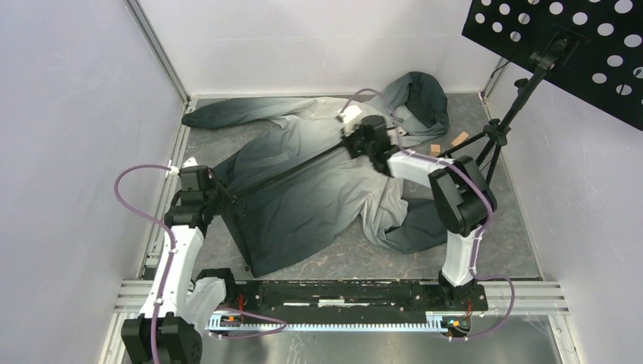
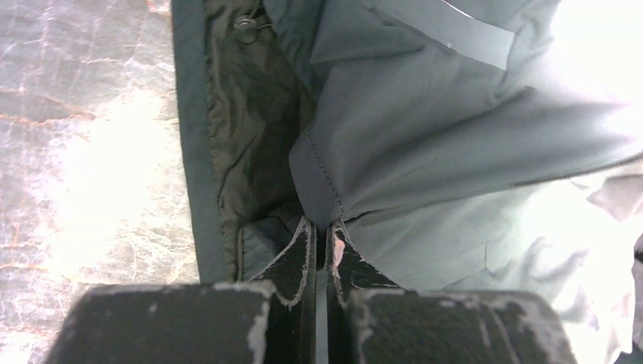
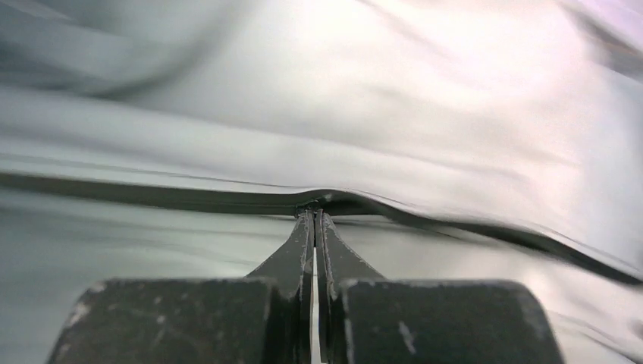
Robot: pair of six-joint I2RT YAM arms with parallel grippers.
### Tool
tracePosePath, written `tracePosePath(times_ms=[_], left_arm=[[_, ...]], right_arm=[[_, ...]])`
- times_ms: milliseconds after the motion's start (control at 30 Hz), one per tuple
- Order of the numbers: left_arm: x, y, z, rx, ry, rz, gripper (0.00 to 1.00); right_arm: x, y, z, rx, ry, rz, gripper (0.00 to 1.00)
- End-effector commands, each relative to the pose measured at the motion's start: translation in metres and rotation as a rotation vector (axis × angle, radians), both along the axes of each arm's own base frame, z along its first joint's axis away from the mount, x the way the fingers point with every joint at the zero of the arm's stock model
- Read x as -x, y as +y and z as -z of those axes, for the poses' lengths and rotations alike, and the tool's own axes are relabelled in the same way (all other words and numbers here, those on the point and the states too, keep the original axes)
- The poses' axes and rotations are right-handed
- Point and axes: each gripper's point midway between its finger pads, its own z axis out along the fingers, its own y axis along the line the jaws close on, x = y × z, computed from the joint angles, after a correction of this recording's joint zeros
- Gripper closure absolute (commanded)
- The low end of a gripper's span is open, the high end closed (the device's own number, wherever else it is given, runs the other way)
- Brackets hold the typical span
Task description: Zip up the jacket
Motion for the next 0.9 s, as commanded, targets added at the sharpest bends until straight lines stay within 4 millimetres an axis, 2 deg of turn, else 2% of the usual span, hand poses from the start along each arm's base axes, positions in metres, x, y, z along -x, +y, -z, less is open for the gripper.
tracePosePath(times_ms=[0, 67, 200, 367, 600, 733, 767, 800, 833, 867], left_arm=[[0.003, 0.029, 0.000, 0.000, 0.014, -0.148, 0.98], [0.001, 0.032, 0.001, -0.007, 0.009, -0.145, 0.98], [-0.003, 0.030, -0.001, 0.006, -0.002, -0.136, 0.98], [-0.002, 0.028, 0.001, -0.003, 0.004, -0.112, 0.98], [-0.012, 0.014, 0.002, 0.058, -0.044, -0.054, 0.98], [-0.014, 0.016, -0.003, 0.033, -0.053, -0.039, 0.98], [-0.014, 0.017, -0.003, 0.026, -0.053, -0.041, 0.98], [-0.014, 0.019, -0.004, 0.017, -0.055, -0.048, 0.98], [-0.013, 0.020, -0.006, 0.013, -0.057, -0.050, 0.98], [-0.012, 0.026, -0.007, -0.010, -0.054, -0.075, 0.95]], right_arm=[[-0.084, -0.200, -0.035, 0.200, -0.123, 0.486, 1.00], [-0.093, -0.229, -0.047, 0.191, -0.151, 0.522, 1.00], [-0.115, -0.254, -0.058, 0.247, -0.193, 0.550, 1.00], [-0.148, -0.287, -0.048, 0.348, -0.169, 0.636, 1.00], [-0.151, -0.270, -0.058, 0.308, -0.192, 0.594, 1.00], [-0.144, -0.262, -0.064, 0.365, -0.198, 0.580, 0.96], [-0.142, -0.262, -0.064, 0.378, -0.197, 0.585, 0.92], [-0.139, -0.259, -0.066, 0.392, -0.195, 0.582, 0.81], [-0.136, -0.258, -0.069, 0.409, -0.194, 0.591, 0.65], [-0.132, -0.257, -0.073, 0.429, -0.194, 0.607, 0.44]])
